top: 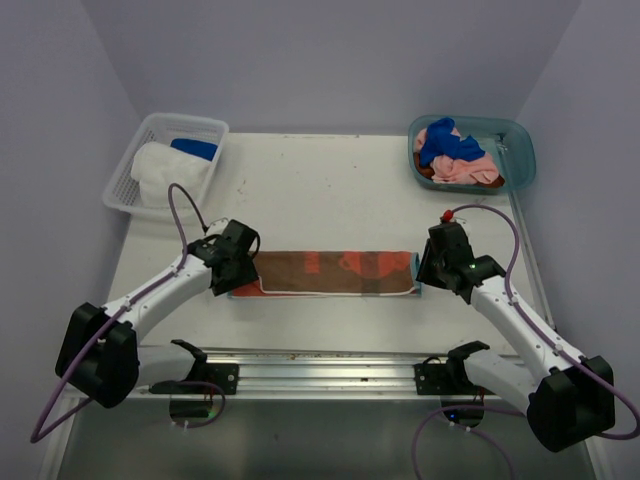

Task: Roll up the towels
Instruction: Fold the towel

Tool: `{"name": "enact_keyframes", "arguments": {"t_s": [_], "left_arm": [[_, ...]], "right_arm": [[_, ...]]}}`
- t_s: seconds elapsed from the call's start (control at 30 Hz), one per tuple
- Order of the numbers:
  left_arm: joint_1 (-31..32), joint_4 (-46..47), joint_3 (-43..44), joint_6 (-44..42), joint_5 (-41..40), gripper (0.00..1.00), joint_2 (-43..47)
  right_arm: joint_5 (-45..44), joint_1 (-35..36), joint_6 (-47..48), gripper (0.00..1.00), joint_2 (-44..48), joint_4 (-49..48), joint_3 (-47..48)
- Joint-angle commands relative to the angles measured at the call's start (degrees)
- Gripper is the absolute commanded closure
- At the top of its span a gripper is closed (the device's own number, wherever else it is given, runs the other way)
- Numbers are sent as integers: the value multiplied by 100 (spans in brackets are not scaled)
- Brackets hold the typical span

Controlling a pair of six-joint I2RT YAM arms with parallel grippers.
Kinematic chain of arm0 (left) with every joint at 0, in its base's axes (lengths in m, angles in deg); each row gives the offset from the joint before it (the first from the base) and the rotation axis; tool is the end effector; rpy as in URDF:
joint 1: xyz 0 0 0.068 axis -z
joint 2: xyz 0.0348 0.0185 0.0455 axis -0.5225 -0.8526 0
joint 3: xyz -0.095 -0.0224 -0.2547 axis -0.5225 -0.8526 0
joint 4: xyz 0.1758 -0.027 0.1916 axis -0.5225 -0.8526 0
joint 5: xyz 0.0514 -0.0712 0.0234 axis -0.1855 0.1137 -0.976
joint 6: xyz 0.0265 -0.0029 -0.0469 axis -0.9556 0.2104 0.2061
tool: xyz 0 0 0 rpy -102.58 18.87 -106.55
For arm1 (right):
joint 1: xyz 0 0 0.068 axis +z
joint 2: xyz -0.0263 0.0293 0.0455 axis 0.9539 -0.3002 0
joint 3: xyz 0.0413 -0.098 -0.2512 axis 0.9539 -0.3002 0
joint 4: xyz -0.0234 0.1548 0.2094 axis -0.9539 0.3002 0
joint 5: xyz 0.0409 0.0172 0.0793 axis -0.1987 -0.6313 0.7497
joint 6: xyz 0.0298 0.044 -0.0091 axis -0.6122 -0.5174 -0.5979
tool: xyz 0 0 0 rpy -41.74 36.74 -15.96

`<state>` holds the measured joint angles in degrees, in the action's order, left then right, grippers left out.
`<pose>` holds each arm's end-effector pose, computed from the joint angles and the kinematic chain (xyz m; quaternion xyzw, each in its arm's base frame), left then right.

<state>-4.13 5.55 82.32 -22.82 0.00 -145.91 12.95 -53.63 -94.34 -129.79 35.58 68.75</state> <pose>0.1962 -0.0885 0.2000 -0.2338 0.9446 0.0169 0.2299 0.1844 0.0551 0.2256 0.1394 0.9388 0.0342 0.3130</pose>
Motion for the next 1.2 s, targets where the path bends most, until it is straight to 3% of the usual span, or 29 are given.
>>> {"name": "enact_keyframes", "arguments": {"t_s": [0.0,0.23,0.47,0.73,1.03,1.17], "left_arm": [[-39,-133,54,226,-182,35,187],[206,33,327,112,-411,41,574],[751,209,687,33,-279,47,-250],[822,-151,705,59,-744,42,-340],[-126,-178,337,-326,-482,34,99],[-610,-11,283,-591,9,32,249]], "right_arm": [[65,-17,59,64,98,-36,-31],[223,-26,24,64,37,-168,-154],[206,-17,32,64,-60,-213,-137],[47,-17,41,63,-86,-151,-75],[74,-17,94,63,-227,-212,-22],[65,-17,85,63,-236,-221,-31]]}}
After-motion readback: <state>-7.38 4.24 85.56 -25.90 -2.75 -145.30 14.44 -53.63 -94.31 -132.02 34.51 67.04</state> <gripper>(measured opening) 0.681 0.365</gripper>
